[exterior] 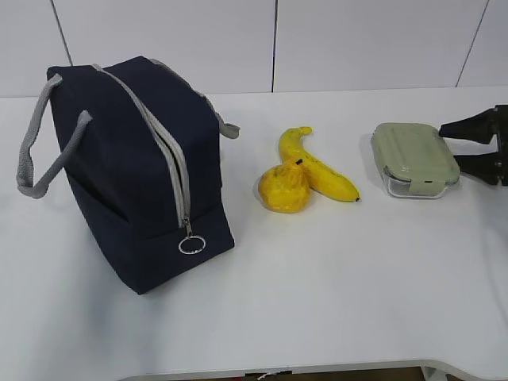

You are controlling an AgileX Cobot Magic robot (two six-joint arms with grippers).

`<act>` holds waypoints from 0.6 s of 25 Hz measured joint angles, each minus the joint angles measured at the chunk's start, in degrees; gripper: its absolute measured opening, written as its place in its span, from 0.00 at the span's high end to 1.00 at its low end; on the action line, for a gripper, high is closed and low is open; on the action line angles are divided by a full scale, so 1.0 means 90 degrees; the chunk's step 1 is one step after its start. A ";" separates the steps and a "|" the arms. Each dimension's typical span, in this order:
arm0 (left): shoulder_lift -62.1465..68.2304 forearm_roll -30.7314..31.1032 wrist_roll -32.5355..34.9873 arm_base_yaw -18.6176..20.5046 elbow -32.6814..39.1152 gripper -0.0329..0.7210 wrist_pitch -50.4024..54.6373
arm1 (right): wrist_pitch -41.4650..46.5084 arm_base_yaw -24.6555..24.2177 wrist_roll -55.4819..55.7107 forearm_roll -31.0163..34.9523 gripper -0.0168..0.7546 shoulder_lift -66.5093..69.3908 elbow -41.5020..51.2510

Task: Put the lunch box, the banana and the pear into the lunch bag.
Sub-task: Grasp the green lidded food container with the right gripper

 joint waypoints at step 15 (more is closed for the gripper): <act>0.0000 0.0000 0.0000 0.0000 0.0000 0.64 -0.0001 | -0.0012 0.0165 -0.0028 0.0099 0.15 0.0104 -0.0010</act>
